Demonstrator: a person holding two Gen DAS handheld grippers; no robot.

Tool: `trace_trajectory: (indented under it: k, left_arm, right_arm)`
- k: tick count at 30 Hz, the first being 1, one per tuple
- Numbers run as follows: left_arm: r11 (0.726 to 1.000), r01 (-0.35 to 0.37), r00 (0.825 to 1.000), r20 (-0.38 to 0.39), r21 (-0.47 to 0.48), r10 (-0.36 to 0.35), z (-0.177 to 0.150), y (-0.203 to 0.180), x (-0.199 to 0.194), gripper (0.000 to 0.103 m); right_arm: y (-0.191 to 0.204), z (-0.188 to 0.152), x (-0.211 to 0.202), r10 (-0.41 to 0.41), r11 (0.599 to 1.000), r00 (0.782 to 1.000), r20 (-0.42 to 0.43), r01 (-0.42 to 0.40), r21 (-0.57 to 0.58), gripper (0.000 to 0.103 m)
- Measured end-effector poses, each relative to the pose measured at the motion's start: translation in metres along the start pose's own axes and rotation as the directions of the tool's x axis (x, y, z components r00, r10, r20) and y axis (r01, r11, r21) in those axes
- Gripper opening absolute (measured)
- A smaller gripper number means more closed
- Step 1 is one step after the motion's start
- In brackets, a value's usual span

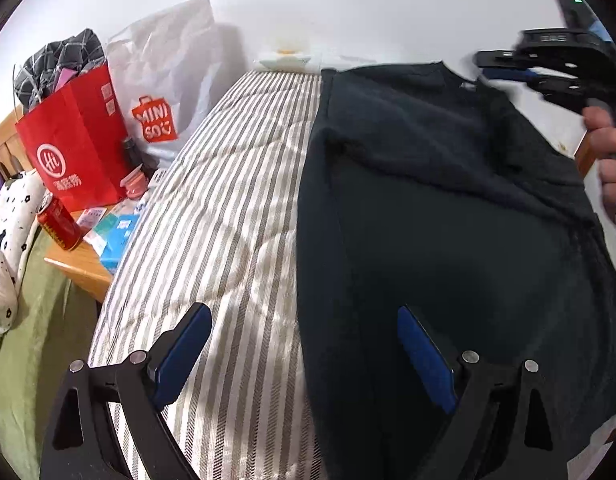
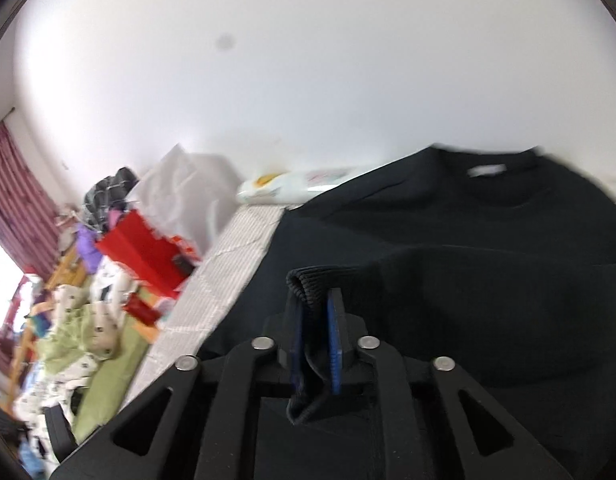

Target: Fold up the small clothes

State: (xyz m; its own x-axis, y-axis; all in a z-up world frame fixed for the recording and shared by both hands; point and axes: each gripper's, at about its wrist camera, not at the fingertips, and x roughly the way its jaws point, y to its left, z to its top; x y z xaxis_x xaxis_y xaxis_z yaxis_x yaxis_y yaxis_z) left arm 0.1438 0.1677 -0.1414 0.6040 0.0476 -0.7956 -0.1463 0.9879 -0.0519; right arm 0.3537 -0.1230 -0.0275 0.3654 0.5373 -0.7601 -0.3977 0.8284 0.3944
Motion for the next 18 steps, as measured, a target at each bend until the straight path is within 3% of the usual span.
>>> trace_trajectory:
  k: [2,5,10,15,18]
  left_arm:
    - [1.0,0.017,1.0,0.016,0.005,-0.017,0.008,-0.002,-0.002,0.093]
    - [0.998,0.063,0.997,0.035,-0.006,-0.062,0.023,-0.007,-0.001,0.092]
    - [0.99,0.139,0.989,0.056,0.005,-0.139,0.056,-0.031,0.009,0.088]
    - [0.983,0.174,0.981,0.075,0.051,-0.177,0.089,-0.068,0.023,0.078]
    - [0.982,0.173,0.98,0.086,0.073,-0.179,0.104,-0.088,0.035,0.076]
  right_arm:
    - [0.001,-0.002,-0.004,0.024,1.0,1.0,0.011,-0.023,-0.015,0.029]
    - [-0.009,-0.01,-0.026,-0.03,0.997,0.997,0.071,0.035,-0.064,0.045]
    - [-0.065,-0.031,-0.067,-0.207,0.973,0.975,0.087,0.214,-0.083,0.046]
    - [-0.125,-0.058,-0.101,-0.416,0.901,0.905,0.087,0.424,-0.096,0.046]
    - [-0.158,-0.065,-0.112,-0.471,0.878,0.879,0.072,0.475,-0.056,0.046]
